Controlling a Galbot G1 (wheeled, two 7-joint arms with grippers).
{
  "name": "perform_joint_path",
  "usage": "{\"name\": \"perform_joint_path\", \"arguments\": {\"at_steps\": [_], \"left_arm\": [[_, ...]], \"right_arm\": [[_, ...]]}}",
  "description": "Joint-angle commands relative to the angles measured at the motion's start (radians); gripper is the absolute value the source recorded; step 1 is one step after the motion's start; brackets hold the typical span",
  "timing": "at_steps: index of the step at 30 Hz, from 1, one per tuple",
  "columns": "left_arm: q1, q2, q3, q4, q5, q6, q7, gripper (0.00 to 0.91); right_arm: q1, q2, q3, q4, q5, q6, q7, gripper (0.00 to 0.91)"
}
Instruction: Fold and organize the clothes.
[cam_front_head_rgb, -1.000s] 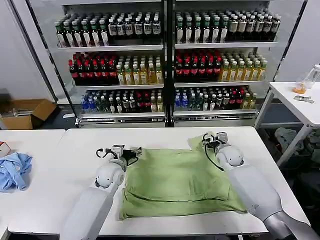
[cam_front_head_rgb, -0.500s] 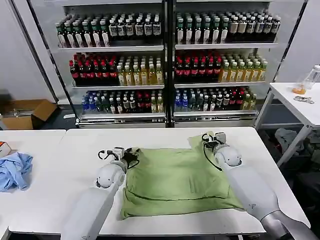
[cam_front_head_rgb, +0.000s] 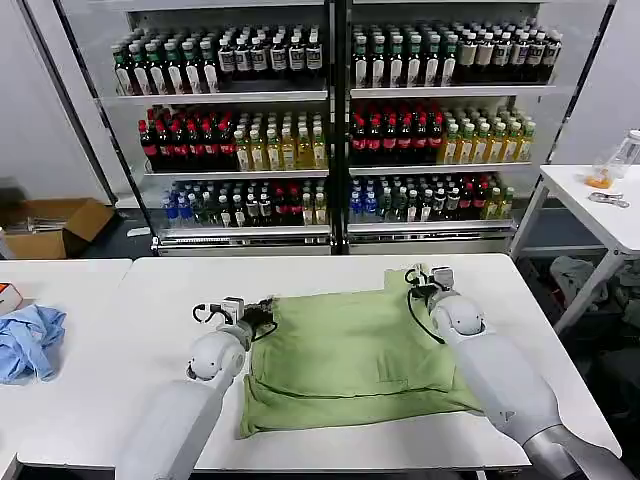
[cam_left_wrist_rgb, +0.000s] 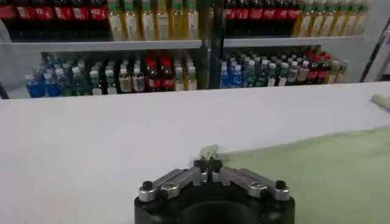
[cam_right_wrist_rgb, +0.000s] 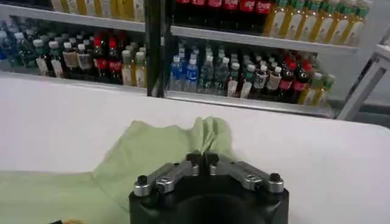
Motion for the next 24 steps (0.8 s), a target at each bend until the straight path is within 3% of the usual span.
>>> {"name": "perform_joint_path", "arguments": {"at_steps": [1, 10, 24], "left_arm": [[0.036, 0.023, -0.019, -0.105, -0.058, -0.051, 0.002, 0.04], [0.101, 0.05, -0.056, -0.202, -0.096, -0.064, 0.004, 0.04], [0.29, 0.094, -0.142, -0.459, -0.125, -0.036, 0.005, 0.03]], "right_arm": [[-0.005, -0.006, 0.021, 0.082, 0.004, 0.106, 0.016, 0.0], [-0.05, -0.049, 0.056, 0.25, 0.014, 0.137, 0.028, 0.0], [-0.356, -0.202, 0.206, 0.64, 0.024, 0.089, 0.057, 0.0]]}}
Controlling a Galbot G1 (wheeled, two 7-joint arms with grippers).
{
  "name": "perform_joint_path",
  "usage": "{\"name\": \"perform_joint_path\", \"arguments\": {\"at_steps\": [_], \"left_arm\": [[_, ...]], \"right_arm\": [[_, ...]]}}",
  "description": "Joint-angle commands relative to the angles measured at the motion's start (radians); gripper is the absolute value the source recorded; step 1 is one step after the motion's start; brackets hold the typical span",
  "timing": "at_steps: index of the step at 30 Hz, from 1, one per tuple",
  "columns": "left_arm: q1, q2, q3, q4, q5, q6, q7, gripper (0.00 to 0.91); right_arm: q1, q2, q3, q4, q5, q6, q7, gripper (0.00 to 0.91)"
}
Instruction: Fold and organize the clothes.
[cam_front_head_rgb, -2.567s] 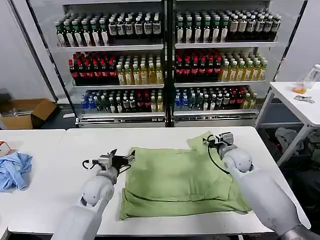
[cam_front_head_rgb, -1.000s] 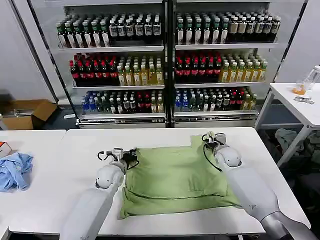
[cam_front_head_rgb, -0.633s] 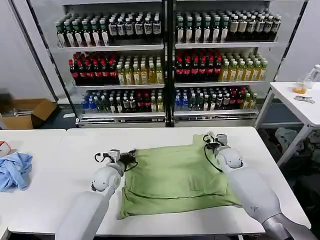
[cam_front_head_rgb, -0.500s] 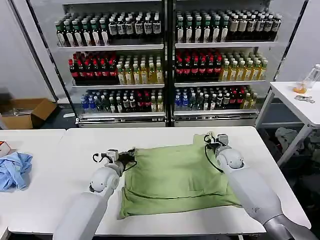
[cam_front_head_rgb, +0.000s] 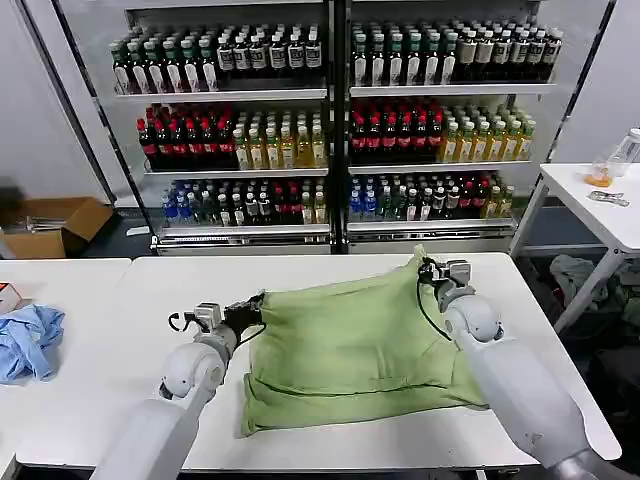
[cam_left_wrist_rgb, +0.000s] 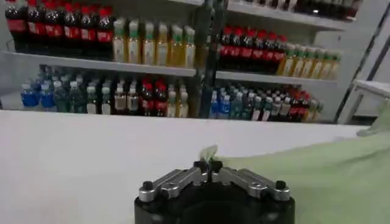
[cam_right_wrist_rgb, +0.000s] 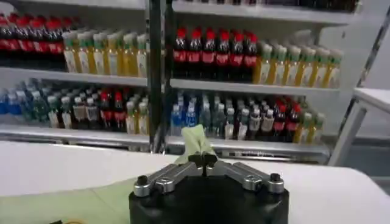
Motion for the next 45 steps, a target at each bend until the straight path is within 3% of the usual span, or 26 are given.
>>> {"name": "perform_joint_path", "arguments": {"at_steps": [1, 10, 22, 34, 35, 36, 37, 38, 39, 45], "left_arm": [[0.163, 0.029, -0.057, -0.234, -0.014, 0.01, 0.0, 0.03], [0.31, 0.053, -0.085, -0.34, 0.022, 0.016, 0.017, 0.03], [0.433, 0.036, -0.081, -0.384, 0.125, 0.03, 0.045, 0.03], [0.418, 0.003, -0.073, -0.327, 0.212, 0.027, 0.049, 0.05], [0.416, -0.003, -0.072, -0.323, 0.218, 0.026, 0.049, 0.131], [0.416, -0.006, -0.071, -0.323, 0.221, 0.027, 0.049, 0.232], [0.417, -0.01, -0.071, -0.327, 0.224, 0.027, 0.049, 0.655], [0.421, -0.017, -0.069, -0.332, 0.234, 0.027, 0.048, 0.867], [0.424, -0.023, -0.068, -0.336, 0.244, 0.025, 0.048, 0.907], [0.474, -0.065, -0.078, -0.393, 0.3, 0.004, 0.016, 0.907]], "right_arm": [[-0.215, -0.095, 0.097, 0.3, 0.0, -0.006, 0.008, 0.0], [-0.46, -0.129, 0.195, 0.456, -0.029, -0.041, 0.027, 0.0], [-0.653, -0.14, 0.337, 0.574, -0.041, -0.119, 0.074, 0.0], [-0.645, -0.087, 0.278, 0.525, -0.073, -0.16, 0.098, 0.0], [-0.643, -0.083, 0.274, 0.521, -0.08, -0.16, 0.097, 0.625], [-0.64, -0.08, 0.271, 0.519, -0.086, -0.16, 0.091, 0.907], [-0.639, -0.079, 0.268, 0.519, -0.086, -0.159, 0.089, 0.907], [-0.637, -0.076, 0.267, 0.523, -0.087, -0.159, 0.086, 0.907], [-0.637, -0.076, 0.266, 0.526, -0.089, -0.155, 0.083, 0.907], [-0.663, -0.092, 0.278, 0.582, -0.097, -0.109, 0.068, 0.907]]}}
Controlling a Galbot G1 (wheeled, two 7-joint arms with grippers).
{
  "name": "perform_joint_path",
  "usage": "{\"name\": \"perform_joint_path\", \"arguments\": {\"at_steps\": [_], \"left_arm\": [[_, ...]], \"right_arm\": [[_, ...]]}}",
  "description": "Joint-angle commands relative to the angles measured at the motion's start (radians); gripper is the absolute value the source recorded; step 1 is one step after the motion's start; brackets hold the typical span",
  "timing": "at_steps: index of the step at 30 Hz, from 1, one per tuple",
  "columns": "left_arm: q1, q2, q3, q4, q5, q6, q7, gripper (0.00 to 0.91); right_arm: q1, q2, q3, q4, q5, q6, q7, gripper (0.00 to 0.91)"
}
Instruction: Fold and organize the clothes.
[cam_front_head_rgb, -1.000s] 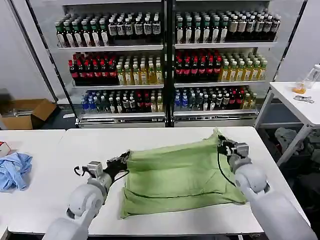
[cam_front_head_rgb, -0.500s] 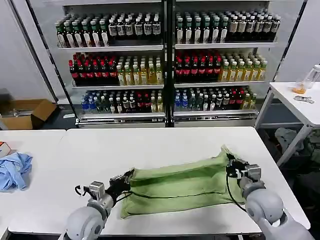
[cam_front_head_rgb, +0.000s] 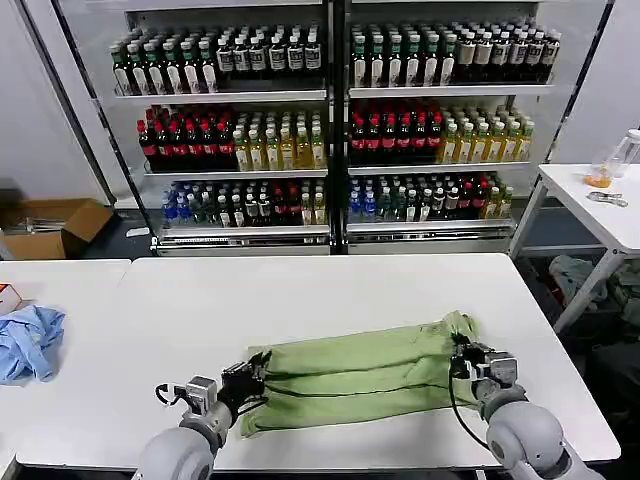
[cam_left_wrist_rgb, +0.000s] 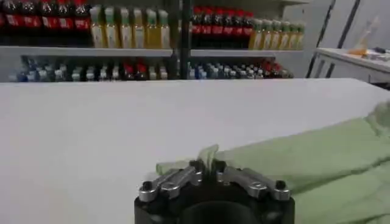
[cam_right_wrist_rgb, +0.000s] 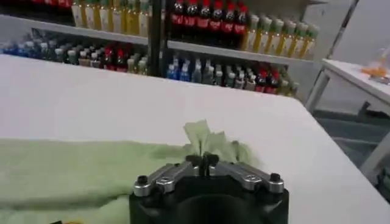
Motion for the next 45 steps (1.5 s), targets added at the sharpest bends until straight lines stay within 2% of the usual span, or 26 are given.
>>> {"name": "perform_joint_path", "arguments": {"at_steps": [1, 8, 16, 29, 31, 32, 33, 34, 35, 36, 38, 45], "left_arm": [[0.068, -0.058, -0.013, -0.062, 0.097, -0.024, -0.038, 0.907], [0.13, -0.185, -0.025, -0.129, 0.207, -0.064, -0.14, 0.907], [0.149, -0.321, 0.008, -0.019, 0.38, -0.107, -0.206, 0.907], [0.14, -0.407, 0.016, 0.08, 0.457, -0.115, -0.274, 0.907], [0.14, -0.413, 0.013, 0.087, 0.462, -0.118, -0.278, 0.776], [0.142, -0.416, 0.013, 0.09, 0.463, -0.12, -0.282, 0.675], [0.144, -0.418, 0.013, 0.09, 0.463, -0.12, -0.283, 0.625], [0.15, -0.421, 0.016, 0.088, 0.462, -0.12, -0.283, 0.504], [0.153, -0.423, 0.017, 0.087, 0.462, -0.121, -0.283, 0.433], [0.156, -0.425, 0.02, 0.087, 0.463, -0.123, -0.283, 0.212], [0.166, -0.431, 0.023, 0.086, 0.461, -0.126, -0.281, 0.081], [0.178, -0.432, 0.022, 0.075, 0.424, -0.126, -0.263, 0.04]], "right_arm": [[-0.045, -0.004, 0.01, 0.06, -0.018, 0.029, -0.008, 0.907], [-0.095, -0.017, 0.031, 0.11, -0.045, 0.058, -0.008, 0.907], [-0.116, -0.025, 0.026, 0.121, -0.05, 0.07, -0.007, 0.907], [-0.112, -0.047, 0.026, 0.118, -0.032, 0.081, -0.007, 0.907], [-0.111, -0.049, 0.027, 0.122, -0.028, 0.081, -0.007, 0.907], [-0.111, -0.05, 0.027, 0.123, -0.025, 0.081, -0.006, 0.907], [-0.111, -0.05, 0.028, 0.124, -0.024, 0.081, -0.006, 0.907], [-0.11, -0.051, 0.028, 0.125, -0.021, 0.081, -0.006, 0.907], [-0.11, -0.051, 0.028, 0.125, -0.02, 0.081, -0.006, 0.907], [-0.11, -0.052, 0.028, 0.126, -0.019, 0.081, -0.006, 0.907], [-0.109, -0.053, 0.029, 0.128, -0.016, 0.081, -0.006, 0.907], [-0.113, -0.062, 0.036, 0.139, -0.005, 0.082, -0.004, 0.907]]}}
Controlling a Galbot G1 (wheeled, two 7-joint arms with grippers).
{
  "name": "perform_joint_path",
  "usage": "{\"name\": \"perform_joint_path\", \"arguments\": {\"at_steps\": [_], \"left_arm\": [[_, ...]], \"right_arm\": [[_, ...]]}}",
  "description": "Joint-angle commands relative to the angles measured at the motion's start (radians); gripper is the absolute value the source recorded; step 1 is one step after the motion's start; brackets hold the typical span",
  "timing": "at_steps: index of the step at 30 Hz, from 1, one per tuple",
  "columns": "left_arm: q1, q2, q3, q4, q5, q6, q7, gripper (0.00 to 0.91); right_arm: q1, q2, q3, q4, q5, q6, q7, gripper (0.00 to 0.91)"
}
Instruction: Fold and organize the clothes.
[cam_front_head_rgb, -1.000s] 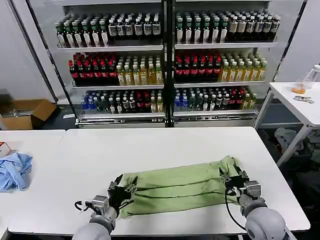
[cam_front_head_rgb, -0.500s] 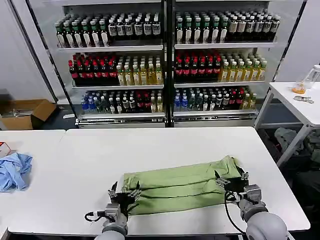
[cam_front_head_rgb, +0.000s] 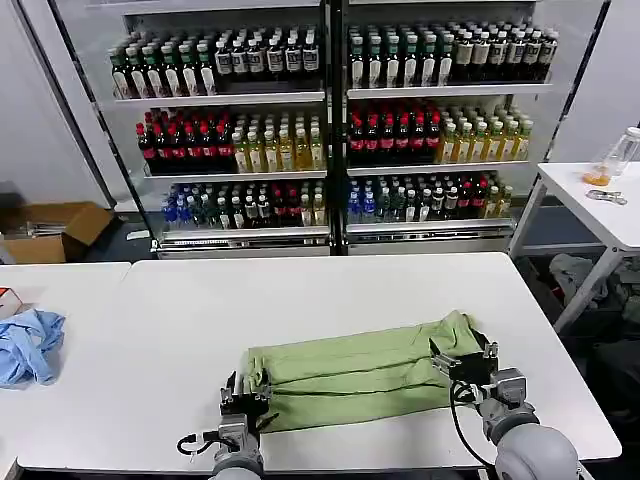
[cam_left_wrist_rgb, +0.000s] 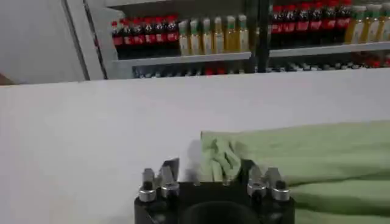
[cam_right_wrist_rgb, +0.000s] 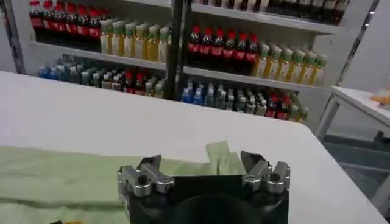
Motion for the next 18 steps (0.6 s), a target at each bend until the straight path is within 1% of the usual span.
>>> {"name": "perform_joint_path", "arguments": {"at_steps": [1, 7, 12, 13, 14, 15, 16, 18], "left_arm": [[0.033, -0.04, 0.017, 0.019, -0.014, -0.007, 0.004, 0.04], [0.051, -0.034, 0.02, -0.009, -0.06, -0.029, 0.042, 0.03], [0.05, 0.002, -0.009, -0.029, -0.098, -0.035, 0.067, 0.03], [0.048, 0.03, -0.022, -0.036, -0.111, -0.033, 0.074, 0.02], [0.045, 0.048, -0.037, -0.044, -0.123, -0.032, 0.079, 0.03], [0.044, 0.06, -0.046, -0.047, -0.131, -0.032, 0.084, 0.02], [0.041, 0.096, -0.068, -0.055, -0.141, -0.032, 0.092, 0.02], [0.035, 0.135, -0.1, -0.061, -0.169, -0.031, 0.098, 0.02]], "right_arm": [[-0.005, -0.006, 0.005, 0.008, 0.008, 0.003, 0.001, 0.907], [-0.007, -0.009, 0.008, 0.011, 0.014, 0.007, 0.005, 0.907], [-0.003, -0.014, 0.007, 0.008, 0.021, 0.011, 0.007, 0.907], [0.0, -0.017, 0.007, 0.006, 0.023, 0.012, 0.007, 0.907], [0.002, -0.019, 0.007, 0.006, 0.025, 0.013, 0.007, 0.907], [0.004, -0.021, 0.008, 0.005, 0.027, 0.013, 0.008, 0.907], [0.006, -0.023, 0.008, 0.004, 0.03, 0.014, 0.008, 0.907], [0.009, -0.027, 0.01, 0.004, 0.033, 0.014, 0.009, 0.907]]}}
